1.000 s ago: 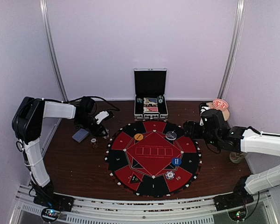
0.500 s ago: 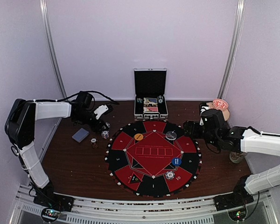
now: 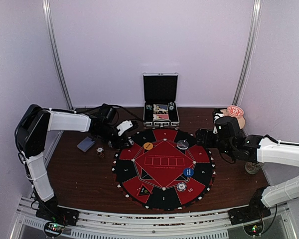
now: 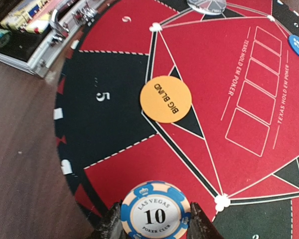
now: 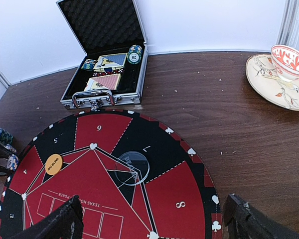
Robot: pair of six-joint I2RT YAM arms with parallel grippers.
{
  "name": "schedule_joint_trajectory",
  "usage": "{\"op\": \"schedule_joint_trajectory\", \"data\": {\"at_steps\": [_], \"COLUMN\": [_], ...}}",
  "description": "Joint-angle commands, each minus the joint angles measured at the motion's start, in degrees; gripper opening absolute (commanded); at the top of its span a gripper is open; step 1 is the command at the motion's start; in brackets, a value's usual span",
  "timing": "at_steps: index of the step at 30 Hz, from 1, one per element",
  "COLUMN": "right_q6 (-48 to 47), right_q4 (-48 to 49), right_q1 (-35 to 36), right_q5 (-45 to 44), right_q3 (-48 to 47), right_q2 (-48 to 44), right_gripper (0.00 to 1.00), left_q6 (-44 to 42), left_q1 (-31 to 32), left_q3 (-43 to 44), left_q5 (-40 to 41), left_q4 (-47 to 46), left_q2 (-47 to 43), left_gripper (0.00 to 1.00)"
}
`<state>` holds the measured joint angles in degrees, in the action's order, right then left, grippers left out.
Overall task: Distribute texas hold em gaming equipment
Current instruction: Place the poker chips pile at the big blind area.
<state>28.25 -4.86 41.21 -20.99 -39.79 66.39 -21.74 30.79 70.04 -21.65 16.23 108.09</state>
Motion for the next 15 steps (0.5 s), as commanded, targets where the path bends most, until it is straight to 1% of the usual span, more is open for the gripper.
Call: {"op": "schedule_joint_trajectory", "data": {"at_steps": [1,7,15], "right_q6": [-0.6,-0.7,-0.8], "right_q4": [0.8,0.7,0.8], "right_q1": [-0.3,-0.3,-0.3], "right_q5": [-0.2,-0.2,-0.1], "right_q3": [0.5,0.5,0.6], "right_q2": [0.0,0.0,0.1], "right_gripper": [0.99,0.99,0.99], "left_q6": [2.4,3.7,4.1], "left_q1": [1.4,2.5,3.3], "left_q3": [3.0,6.4,8.1], "left_q5": [0.0,0.4,2.8], "left_q4": [-3.9,-3.7,-3.9], "left_q2": [3.7,8.2,11.0], "left_gripper": [0.27,0.27,0.27]}}
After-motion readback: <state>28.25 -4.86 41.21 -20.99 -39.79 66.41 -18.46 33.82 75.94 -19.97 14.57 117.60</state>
